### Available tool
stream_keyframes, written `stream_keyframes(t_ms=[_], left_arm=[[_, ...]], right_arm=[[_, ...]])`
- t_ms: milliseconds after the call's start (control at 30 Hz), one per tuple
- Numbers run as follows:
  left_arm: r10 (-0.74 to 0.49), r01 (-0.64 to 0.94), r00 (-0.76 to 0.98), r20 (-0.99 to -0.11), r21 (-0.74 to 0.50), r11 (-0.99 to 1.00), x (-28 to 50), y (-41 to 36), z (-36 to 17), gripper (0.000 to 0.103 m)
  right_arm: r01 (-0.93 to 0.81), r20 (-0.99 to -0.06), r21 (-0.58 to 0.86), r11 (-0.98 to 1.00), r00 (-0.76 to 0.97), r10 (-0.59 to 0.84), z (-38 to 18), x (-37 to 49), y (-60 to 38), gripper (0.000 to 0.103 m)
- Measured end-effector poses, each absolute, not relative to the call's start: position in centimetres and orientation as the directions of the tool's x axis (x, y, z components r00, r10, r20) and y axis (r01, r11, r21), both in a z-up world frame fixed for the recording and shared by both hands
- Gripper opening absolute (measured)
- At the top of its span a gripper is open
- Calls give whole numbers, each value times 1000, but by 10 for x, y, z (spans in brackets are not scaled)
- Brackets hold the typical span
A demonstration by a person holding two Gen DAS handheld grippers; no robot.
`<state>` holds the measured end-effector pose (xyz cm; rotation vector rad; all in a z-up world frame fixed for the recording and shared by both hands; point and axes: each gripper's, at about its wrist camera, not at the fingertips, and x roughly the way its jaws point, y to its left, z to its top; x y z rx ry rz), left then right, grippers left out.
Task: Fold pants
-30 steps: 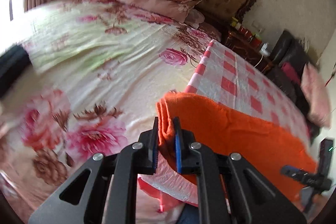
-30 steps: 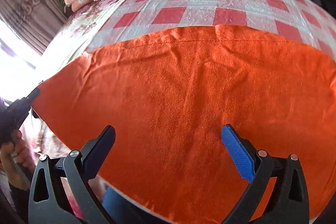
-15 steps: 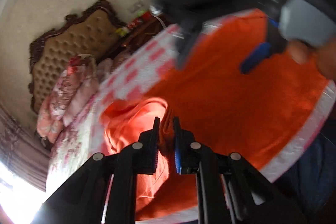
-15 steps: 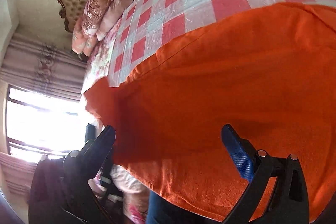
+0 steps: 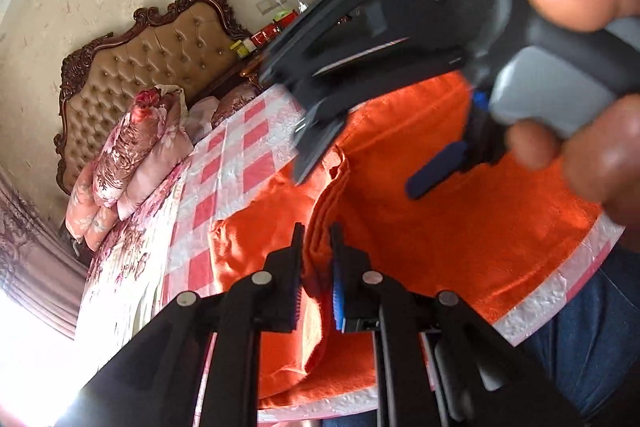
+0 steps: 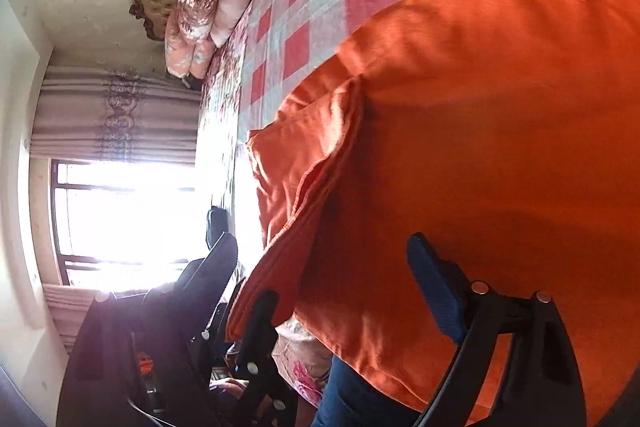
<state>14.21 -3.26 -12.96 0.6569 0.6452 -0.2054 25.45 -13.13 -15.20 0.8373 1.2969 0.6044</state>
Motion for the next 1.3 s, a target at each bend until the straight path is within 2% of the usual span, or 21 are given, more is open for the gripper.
stream_keyframes(t_ms=[67,167,233,267,467,667,767,833,933,1300], left_arm=[[9,376,790,-613,497,782,137,-31,-126,12],[-28,406,788,-615,485,774,125,-33,-125,12],[-41,423,780,-624,478,770,123,-33,-126,12],[-48,429,774,-631,467,773,121,-33,-128,12],[-149,492,729,-668,360,792,114,-54,-130,12],[-202,554,670,-715,299,777,115,-82,-154,12],[-199,562,653,-731,292,774,114,-87,-162,12],[-196,561,656,-729,296,773,112,-92,-164,12],[-193,558,656,-730,295,776,112,-94,-166,12],[-240,584,662,-710,288,759,113,-97,-159,12]], right_arm=[[58,-590,805,590,175,788,-153,262,-118,83],[30,-610,789,614,169,775,-153,276,-101,63],[-8,-638,757,653,207,742,-145,281,-96,14],[-27,-647,742,670,231,726,-140,280,-97,8],[-52,-672,689,723,330,664,-128,265,-129,7],[9,-709,665,747,321,628,-156,265,-157,7],[39,-711,671,740,314,629,-165,265,-164,15],[22,-693,685,728,329,642,-163,266,-164,15],[19,-680,693,720,348,646,-159,267,-166,8],[-1,-715,620,785,412,565,-140,252,-181,7]])
